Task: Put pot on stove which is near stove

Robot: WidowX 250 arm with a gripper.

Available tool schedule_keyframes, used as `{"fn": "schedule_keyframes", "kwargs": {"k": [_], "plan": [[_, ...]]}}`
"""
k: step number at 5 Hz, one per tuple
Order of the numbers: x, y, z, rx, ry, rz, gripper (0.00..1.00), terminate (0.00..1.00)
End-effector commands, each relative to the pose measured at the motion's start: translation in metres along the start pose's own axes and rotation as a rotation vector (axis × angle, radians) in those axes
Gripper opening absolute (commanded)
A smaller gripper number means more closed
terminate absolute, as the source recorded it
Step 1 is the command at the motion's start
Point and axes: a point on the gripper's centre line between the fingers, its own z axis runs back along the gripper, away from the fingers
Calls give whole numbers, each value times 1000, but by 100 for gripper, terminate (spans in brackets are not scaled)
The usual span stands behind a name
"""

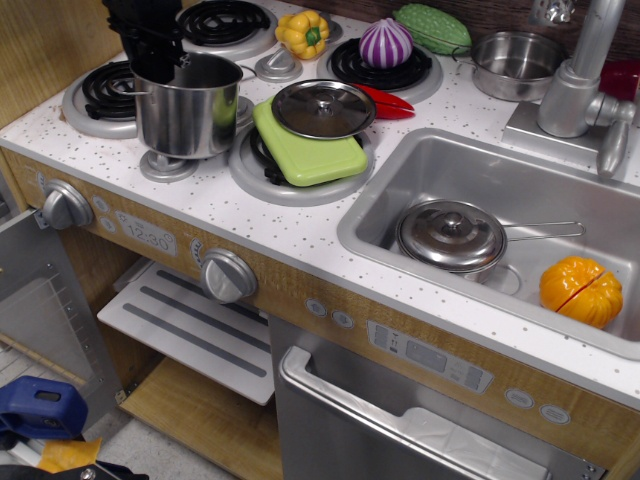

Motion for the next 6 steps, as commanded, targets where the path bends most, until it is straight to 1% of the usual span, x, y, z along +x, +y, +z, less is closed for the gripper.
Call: {"fn": "schedule_keyframes", "kwargs": {"k": [1,3,4,5,6], "plan": [[11,23,40,68,-65,-75,0,0],[15,50,54,112,-82,-217,0,0],[17,64,58,133,-104,-294,0,0],[20,75,63,166,-127,-345,0,0],[21,79,65,218,-137,-405,0,0]]}}
